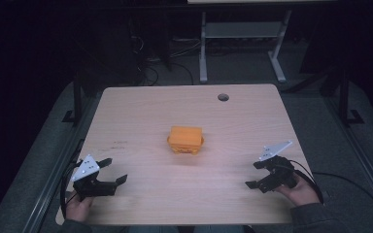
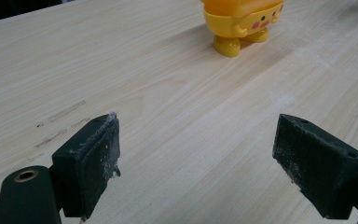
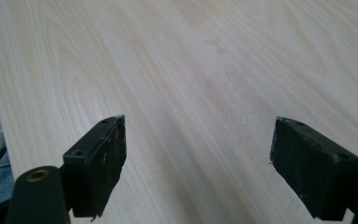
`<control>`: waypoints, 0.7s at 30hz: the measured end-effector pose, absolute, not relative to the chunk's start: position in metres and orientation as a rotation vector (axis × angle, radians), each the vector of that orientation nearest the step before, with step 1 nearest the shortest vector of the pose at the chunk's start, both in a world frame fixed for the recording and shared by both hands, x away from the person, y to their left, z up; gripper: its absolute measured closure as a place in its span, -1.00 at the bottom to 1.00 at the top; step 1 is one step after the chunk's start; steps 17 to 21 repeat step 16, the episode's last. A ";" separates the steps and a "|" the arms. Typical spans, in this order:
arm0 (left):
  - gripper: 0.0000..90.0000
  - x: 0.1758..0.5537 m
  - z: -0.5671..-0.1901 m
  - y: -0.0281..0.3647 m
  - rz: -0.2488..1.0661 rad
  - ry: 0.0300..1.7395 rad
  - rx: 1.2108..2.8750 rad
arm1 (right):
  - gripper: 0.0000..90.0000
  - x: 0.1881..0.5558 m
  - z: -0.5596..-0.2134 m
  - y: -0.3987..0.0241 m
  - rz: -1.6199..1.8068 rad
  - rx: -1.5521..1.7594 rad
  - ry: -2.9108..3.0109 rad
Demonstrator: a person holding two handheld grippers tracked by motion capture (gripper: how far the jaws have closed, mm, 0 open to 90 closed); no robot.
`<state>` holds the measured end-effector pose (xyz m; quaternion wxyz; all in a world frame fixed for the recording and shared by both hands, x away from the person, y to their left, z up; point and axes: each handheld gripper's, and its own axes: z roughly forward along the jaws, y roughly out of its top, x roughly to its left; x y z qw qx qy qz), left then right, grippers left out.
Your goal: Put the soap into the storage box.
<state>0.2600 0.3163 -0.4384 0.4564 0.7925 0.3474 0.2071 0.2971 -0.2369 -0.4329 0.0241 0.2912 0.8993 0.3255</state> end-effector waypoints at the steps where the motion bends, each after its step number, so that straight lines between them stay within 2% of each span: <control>1: -0.68 0.260 -0.438 0.316 0.511 0.856 1.956 | -0.60 0.295 -0.434 -0.238 1.011 0.902 2.780; 11: -0.68 0.260 -0.439 0.316 0.510 0.856 1.960 | -0.61 0.272 -0.448 -0.245 1.033 0.942 2.737; 16: -0.68 0.260 -0.438 0.316 0.518 0.840 1.968 | -0.68 0.258 -0.449 -0.244 1.068 0.941 2.672; 21: -0.68 0.260 -0.438 0.316 0.518 0.840 1.968 | -0.68 0.258 -0.449 -0.244 1.068 0.941 2.672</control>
